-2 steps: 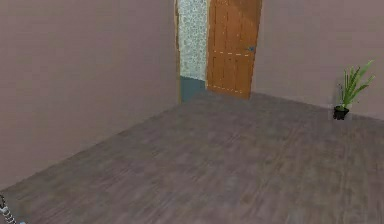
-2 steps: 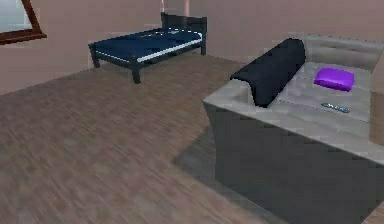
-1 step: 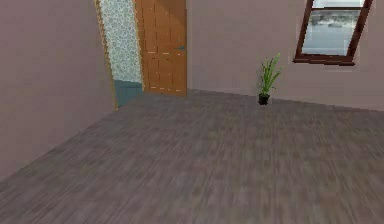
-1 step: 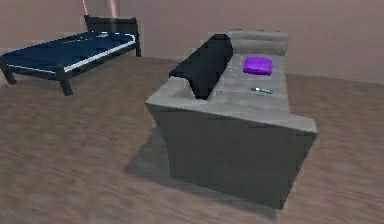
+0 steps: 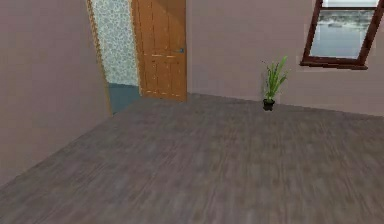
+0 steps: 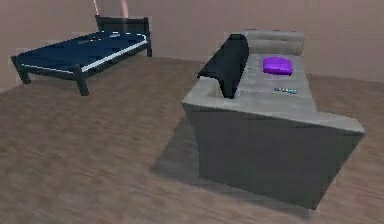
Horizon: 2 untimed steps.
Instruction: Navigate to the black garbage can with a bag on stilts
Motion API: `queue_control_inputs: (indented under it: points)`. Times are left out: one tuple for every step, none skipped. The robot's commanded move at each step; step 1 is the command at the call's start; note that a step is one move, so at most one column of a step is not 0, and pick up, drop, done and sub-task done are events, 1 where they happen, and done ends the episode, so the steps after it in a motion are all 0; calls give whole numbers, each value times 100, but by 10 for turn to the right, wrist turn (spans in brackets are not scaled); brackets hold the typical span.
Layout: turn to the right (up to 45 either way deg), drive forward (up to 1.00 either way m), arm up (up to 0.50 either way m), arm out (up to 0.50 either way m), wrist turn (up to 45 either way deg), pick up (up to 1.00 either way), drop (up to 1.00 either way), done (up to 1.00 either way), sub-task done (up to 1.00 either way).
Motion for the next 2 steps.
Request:
queue_control_inputs:
  points:
    - [-120,0,0,0,0,0,0,0,0]
    - [0,100,0,0,0,0,0,0,0]
